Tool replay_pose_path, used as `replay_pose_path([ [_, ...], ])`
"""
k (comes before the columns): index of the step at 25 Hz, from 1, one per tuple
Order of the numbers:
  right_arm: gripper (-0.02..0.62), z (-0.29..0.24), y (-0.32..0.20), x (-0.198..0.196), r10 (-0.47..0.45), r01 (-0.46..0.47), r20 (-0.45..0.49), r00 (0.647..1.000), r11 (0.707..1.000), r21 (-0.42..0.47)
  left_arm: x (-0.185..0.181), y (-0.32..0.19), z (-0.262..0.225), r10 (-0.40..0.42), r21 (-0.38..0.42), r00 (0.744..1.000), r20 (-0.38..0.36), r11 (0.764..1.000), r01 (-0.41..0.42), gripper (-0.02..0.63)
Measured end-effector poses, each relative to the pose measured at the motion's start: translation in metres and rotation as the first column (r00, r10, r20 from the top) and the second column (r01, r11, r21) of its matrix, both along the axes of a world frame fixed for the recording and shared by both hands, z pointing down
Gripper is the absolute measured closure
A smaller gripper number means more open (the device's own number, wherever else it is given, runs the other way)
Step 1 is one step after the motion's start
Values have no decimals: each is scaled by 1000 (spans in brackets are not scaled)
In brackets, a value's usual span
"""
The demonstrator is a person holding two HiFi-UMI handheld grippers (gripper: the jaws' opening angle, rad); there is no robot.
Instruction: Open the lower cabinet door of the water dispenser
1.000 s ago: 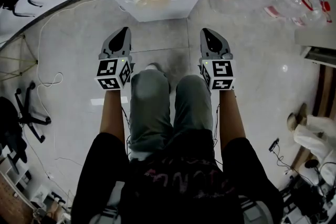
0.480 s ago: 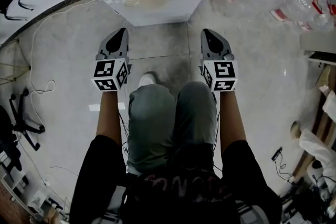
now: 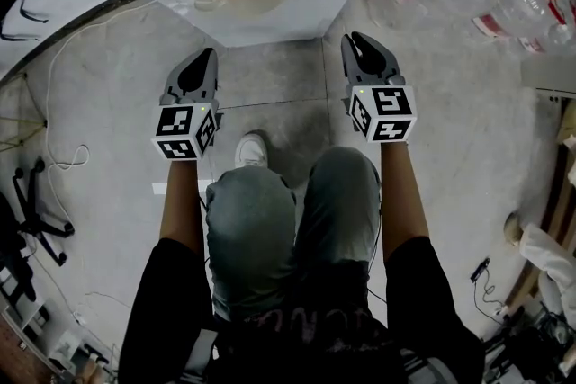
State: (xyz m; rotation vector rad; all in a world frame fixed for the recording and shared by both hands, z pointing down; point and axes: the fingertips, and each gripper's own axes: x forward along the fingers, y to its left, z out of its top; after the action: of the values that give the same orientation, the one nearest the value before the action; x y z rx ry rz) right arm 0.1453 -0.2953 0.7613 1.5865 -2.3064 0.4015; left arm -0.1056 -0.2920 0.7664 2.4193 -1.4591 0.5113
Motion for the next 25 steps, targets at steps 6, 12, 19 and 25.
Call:
replay_pose_path([
  [6,403,4,-30,-4,-59,60,56,997,998,-1,-8,4,12,8,-21,1000,30,1000,-7,594],
  [12,320,8,-53,-13,-115,115,60,992,993,-3,-15,3,24,13,-38,999,50,999,-11,594],
  [19,304,11,-70,-19,-141,141,57,988,990,-6,-14,0,38,41,-63,997,61,997,-37,594],
  [25,307,16,-72,-24,-159,160,58,986,987,-6,-19,0,50,48,-78,997,58,996,-43,594],
])
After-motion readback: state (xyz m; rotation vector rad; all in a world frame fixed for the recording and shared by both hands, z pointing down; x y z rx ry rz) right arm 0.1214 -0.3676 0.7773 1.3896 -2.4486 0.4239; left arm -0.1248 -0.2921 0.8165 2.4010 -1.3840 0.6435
